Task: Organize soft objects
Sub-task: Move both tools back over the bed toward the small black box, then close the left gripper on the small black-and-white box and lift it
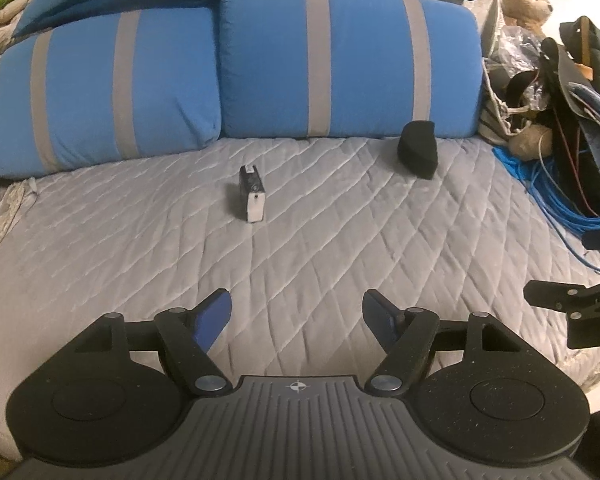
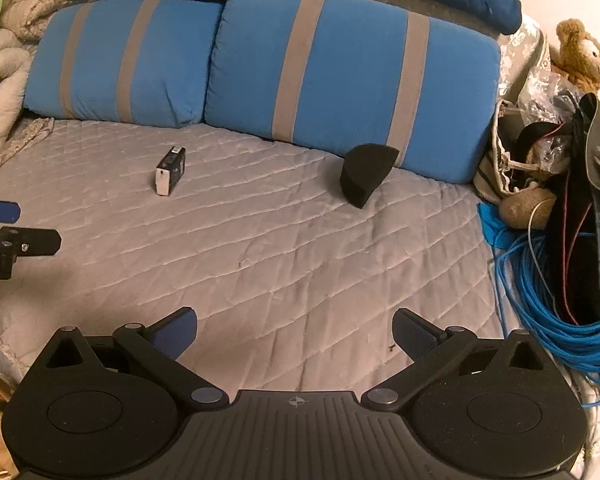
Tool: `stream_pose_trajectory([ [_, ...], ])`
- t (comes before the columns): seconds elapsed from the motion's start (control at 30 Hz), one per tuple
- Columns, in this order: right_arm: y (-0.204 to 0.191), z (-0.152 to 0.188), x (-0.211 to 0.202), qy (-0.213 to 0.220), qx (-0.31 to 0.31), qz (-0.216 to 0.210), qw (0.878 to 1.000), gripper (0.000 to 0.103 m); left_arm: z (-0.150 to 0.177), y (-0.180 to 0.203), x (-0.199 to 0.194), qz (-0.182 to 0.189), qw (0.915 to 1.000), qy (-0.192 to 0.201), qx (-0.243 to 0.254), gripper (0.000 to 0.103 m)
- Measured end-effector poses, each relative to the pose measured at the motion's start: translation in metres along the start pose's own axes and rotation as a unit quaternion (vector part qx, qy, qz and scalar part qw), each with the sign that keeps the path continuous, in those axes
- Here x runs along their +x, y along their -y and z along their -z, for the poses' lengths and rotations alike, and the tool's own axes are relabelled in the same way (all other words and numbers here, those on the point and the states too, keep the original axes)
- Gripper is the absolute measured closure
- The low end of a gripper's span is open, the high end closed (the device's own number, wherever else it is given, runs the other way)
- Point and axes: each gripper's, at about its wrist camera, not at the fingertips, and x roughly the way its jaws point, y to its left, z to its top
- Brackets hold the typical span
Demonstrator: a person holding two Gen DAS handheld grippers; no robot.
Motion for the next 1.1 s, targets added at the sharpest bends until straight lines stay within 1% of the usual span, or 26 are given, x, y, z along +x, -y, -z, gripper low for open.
stream_pose_trajectory([
  [0.2, 0.008, -0.009, 0.01, -0.008, 0.011, 0.0, 1.0, 0.0, -0.009, 0.002, 0.015, -0.008, 0.9998, 0.002, 0.016, 0.031],
  [0.33, 0.009, -0.013, 0.016, -0.01, 0.012, -0.001, 1.0, 0.0, -0.015, 0.002, 0.027, -0.02, 0.9994, 0.007, 0.027, 0.031],
  [0.57, 0.007, -0.021, 0.027, -0.013, 0.004, 0.001, 1.0, 0.0, -0.028, -0.003, 0.05, -0.012, 0.9998, 0.01, 0.013, 0.031],
  [0.8, 0.014, -0.031, 0.037, -0.015, 0.01, 0.004, 1.0, 0.0, -0.041, -0.001, 0.078, -0.032, 0.999, 0.017, 0.025, 0.031],
  [0.97, 0.024, -0.033, 0.043, -0.03, 0.038, 0.009, 0.999, 0.0, -0.048, -0.004, 0.106, -0.052, 0.9976, 0.023, 0.039, 0.031],
  [1.1, 0.029, -0.033, 0.047, -0.048, 0.066, -0.006, 0.997, 0.0, -0.053, -0.008, 0.132, -0.061, 0.997, 0.021, 0.044, 0.031],
])
